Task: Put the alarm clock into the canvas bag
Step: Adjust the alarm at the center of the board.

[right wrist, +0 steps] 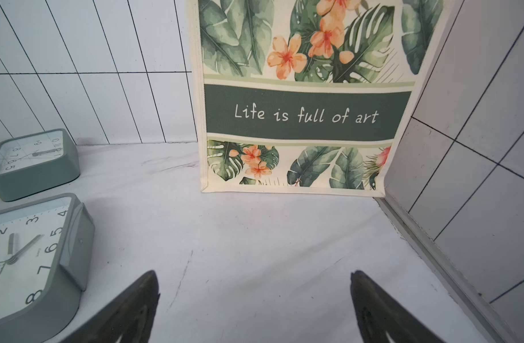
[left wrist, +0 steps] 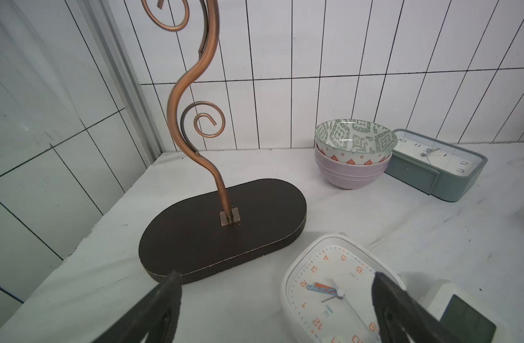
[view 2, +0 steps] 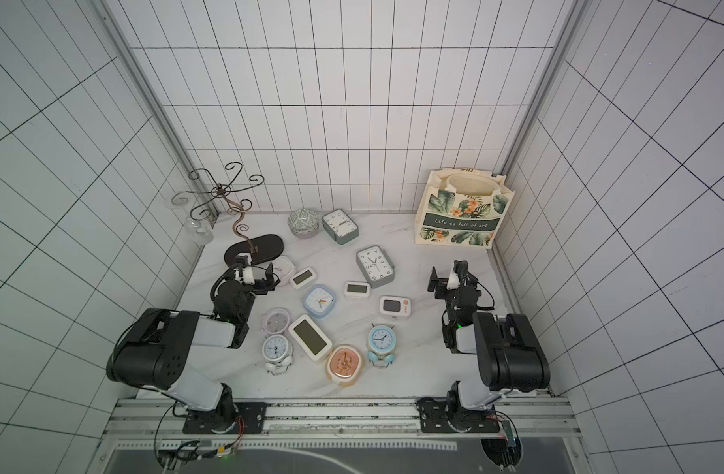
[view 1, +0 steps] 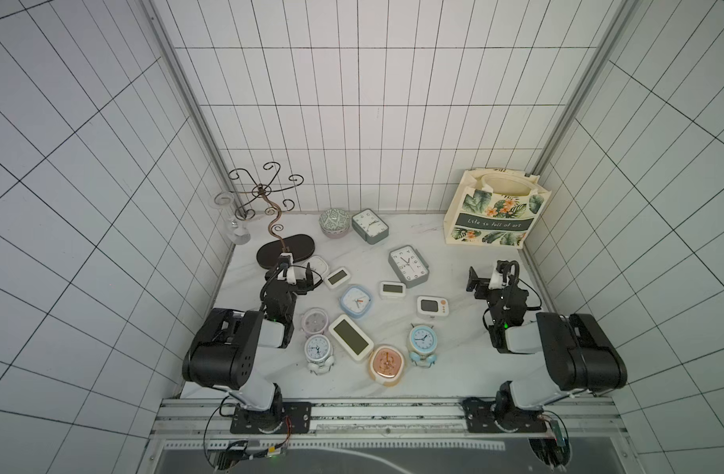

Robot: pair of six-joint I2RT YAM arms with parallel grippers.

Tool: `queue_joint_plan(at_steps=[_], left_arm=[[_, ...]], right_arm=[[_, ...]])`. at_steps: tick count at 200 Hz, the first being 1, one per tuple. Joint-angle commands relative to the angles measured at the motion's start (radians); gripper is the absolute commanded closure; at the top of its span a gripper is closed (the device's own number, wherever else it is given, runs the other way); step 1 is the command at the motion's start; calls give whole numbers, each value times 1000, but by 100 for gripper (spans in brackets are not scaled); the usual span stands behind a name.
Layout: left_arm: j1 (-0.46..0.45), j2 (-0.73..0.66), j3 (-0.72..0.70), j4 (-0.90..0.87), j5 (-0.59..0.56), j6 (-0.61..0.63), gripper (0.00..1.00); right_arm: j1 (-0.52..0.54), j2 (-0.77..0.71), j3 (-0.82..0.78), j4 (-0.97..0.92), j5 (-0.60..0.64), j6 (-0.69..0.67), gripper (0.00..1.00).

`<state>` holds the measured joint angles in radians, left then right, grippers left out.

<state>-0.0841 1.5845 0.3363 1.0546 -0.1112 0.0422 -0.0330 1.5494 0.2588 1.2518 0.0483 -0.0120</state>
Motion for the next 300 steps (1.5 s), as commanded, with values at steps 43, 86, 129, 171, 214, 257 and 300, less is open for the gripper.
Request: queue_joint_plan(at_steps=[43,86,129,171,214,257,300], left_arm=[[3,6,1,12,5,1,3],[4,5,0,12,5,0,3],[4,5,4,10,4,-3,3],[9,6,4,8,8,-7,3],[21,3,-2,18,1,-25,3],[-100,-296,46,-271,-267,11,3],[-307,-492,348,-737,-254,-270,5]], right_arm=[[-4,-1,0,5,-7,-3,0],[-6,0,0,2,-11,-3,0],[-12,1,5,-4,-24,0,0],[-12,0,3,-2,-24,-2,0],[-13,-1,2,0,-24,0,0],[32,-279,17,-224,87,-9,4],[113,-522,279,-723,-87,98,5]])
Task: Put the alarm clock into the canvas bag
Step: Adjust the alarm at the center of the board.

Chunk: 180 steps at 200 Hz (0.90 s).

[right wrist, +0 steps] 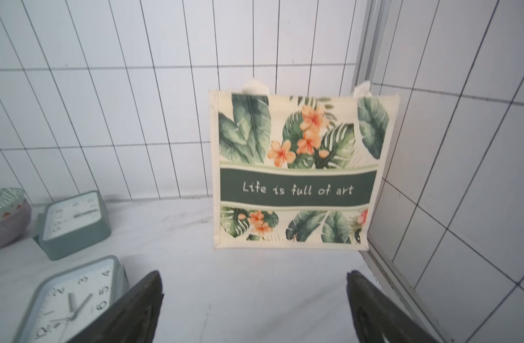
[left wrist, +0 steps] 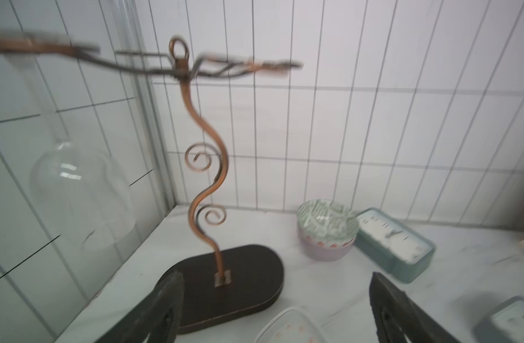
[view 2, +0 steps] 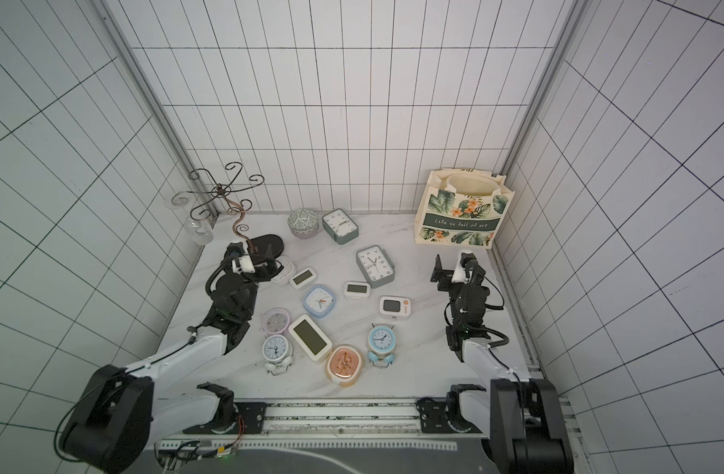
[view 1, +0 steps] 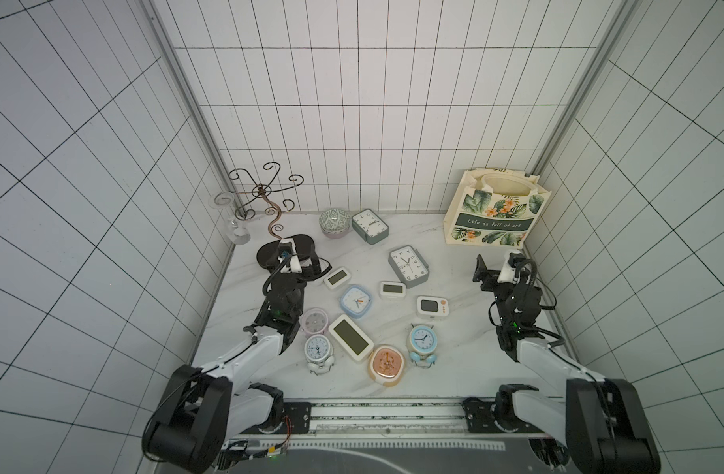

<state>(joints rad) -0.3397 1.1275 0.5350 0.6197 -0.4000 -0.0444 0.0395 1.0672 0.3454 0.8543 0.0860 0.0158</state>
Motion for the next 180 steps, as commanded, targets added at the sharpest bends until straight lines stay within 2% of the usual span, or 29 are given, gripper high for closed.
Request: queue_joint_plan(at_steps=[1,18,32,52,64,78,91,99,109,116,131,180], left_arm=[[-54,-34,161,-315,47,-191,5],[-72,-9,276,-485,204,-312,5],[-72,10,300,-534,332,-401,5],[-65,26,280,-517,507,-497,5],[-68,40,241,-435,610,-536,5],[-65,94,213,-327,705,-611,4],[-59,184,246,-304,775,-650,5],[-60,245,276,-296,829,-668,8],[-61,317,320,-286,899,-686,18],[-67,362,350,-290,918,-695,23],[-77,450,410,-309,915,-707,26],[-75,693,532,-253,949,-845,33]], right_arm=[[41,-39,197,-338,-134,73,5],[79,0,328,-510,-273,106,6],[122,55,412,-615,-337,90,6],[170,133,501,-738,-383,58,0],[172,185,540,-780,-455,62,0],[171,253,587,-822,-519,82,3],[159,316,623,-840,-588,105,7],[142,356,642,-842,-616,130,10],[110,404,663,-844,-664,152,13],[87,440,684,-847,-708,162,16],[54,516,729,-876,-768,152,22],[53,716,851,-889,-775,131,29]])
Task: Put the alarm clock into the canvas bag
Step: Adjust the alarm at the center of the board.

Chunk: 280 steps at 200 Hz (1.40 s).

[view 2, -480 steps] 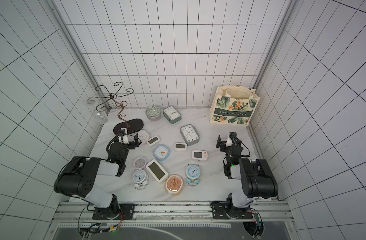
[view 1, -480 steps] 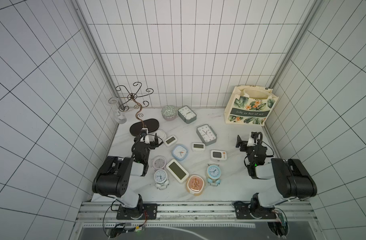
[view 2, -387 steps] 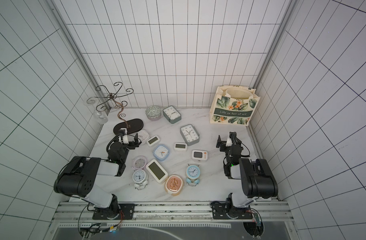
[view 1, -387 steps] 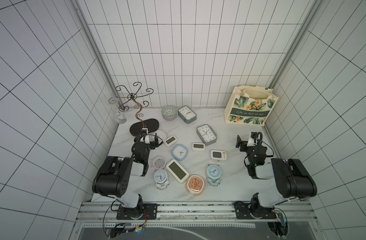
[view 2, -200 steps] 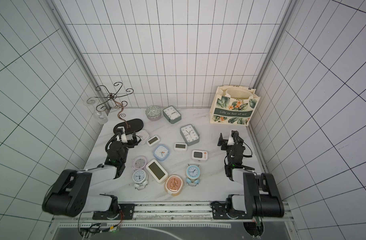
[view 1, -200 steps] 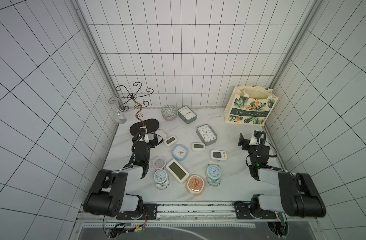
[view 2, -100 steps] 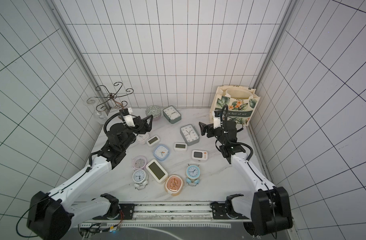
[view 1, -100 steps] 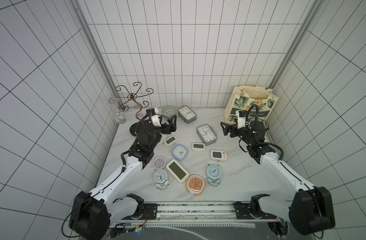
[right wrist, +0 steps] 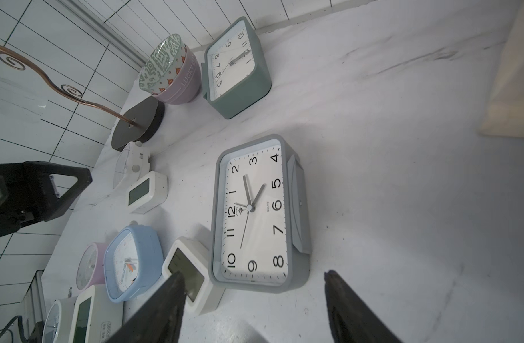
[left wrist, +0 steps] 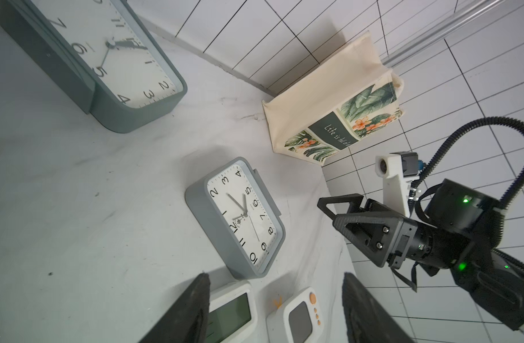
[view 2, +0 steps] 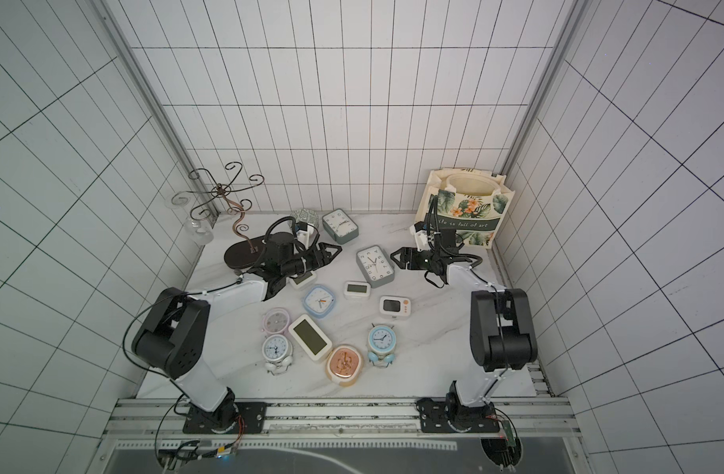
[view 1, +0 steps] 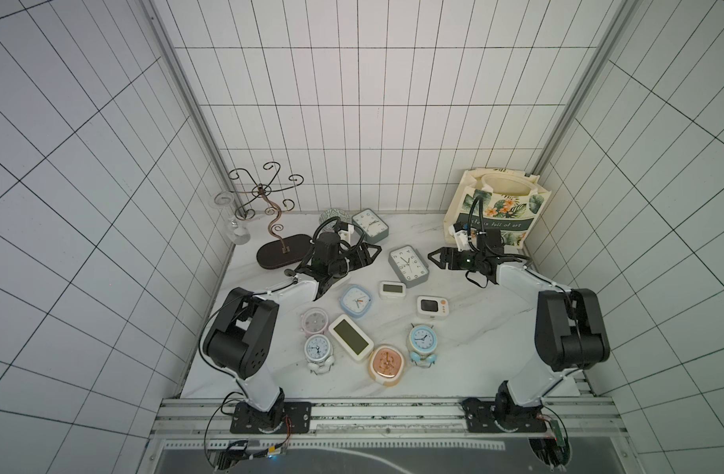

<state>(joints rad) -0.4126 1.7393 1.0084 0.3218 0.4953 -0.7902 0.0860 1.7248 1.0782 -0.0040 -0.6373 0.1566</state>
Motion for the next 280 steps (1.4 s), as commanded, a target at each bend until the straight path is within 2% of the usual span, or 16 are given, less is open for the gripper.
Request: queue_joint_plan(at_steps=[1,46,84,154,232,280], left_arm=[[-3,85,62,44,54,-100,33],[-24,196,119,56,20,-114,33],[-53,290,173,59,24,-118,37],[-80,386,222,14,3,-91,39],[-88,454,278,2,14,-75,52],[-92,499,322,-16,18,-70,59]], right_arm=[[6,61,120,-32,-49,-9,29],[7,157,209,-60,-38,-29,32],[12,228,234,-74,-64,-63,34],[17,298,247,-97,-83,-114,39],[45,332,294,-96,-108,-121,48],[66,326,294,-99,-141,-117,59]])
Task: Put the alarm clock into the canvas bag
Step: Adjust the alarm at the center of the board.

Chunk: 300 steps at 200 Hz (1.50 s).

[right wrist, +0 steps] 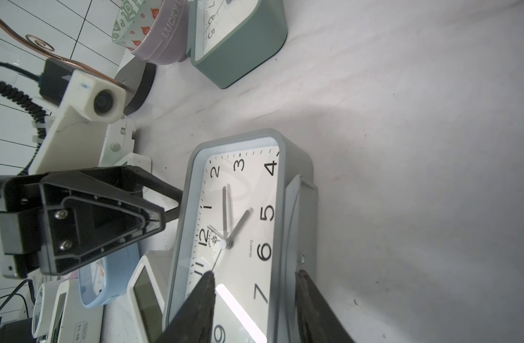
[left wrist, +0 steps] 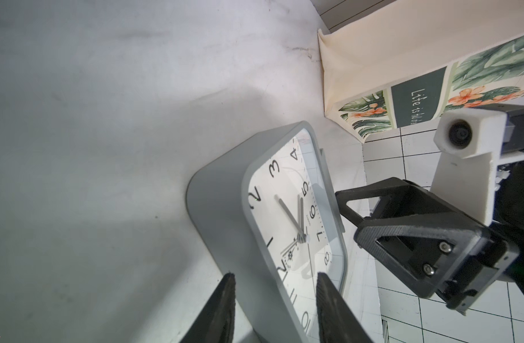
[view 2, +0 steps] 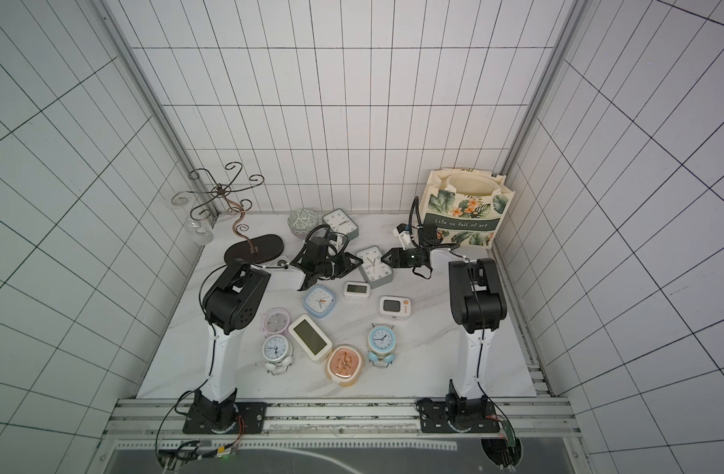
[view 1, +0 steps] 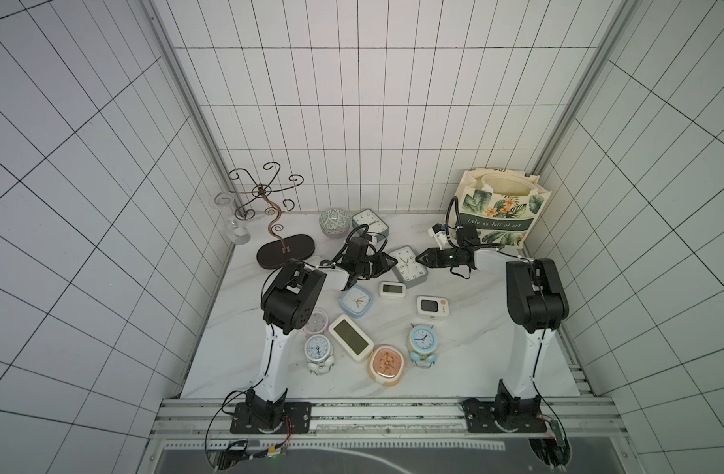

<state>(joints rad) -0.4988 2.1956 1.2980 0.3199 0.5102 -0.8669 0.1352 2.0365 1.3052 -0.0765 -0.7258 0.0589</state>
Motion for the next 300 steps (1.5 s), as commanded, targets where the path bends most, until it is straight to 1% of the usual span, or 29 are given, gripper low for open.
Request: queue_joint_plan(at_steps=[1,33,96,117,152,200,212,227,240,260,275,285,300], left_arm=[[-6,44,33,-15,4,6,59],[-7,67,46,-16,4,10,70],[-7,82,75,-52,3,38,85],[-7,85,79,-59,7,46,85],[-7,76,75,-70,1,64,84],[-4,76,81,-81,-4,75,83],[-4,76,80,-82,-2,76,83],[-4,80,82,-86,-4,82,82],[-3,89,89,-95,-1,86,82],[-1,99,92,-93,2,86,82],[-1,104,93,-91,3,85,82],[-2,107,97,-91,4,86,83],[-3,113,103,-93,2,89,82]], right_arm=[[17,14,66,-26,-54,-18,59],[27,-6,52,-13,-66,-2,64],[48,-82,-3,52,-123,53,69],[56,-117,-29,89,-142,83,69],[76,-142,-53,110,-137,110,69],[90,-140,-51,103,-94,121,68],[92,-161,-55,97,-80,122,68],[90,-209,-70,96,-33,122,67],[82,-253,-84,83,24,128,61],[57,-297,-100,47,113,116,41],[42,-293,-100,8,155,81,27],[31,-274,-95,-11,156,73,21],[13,-245,-101,-14,154,78,19]])
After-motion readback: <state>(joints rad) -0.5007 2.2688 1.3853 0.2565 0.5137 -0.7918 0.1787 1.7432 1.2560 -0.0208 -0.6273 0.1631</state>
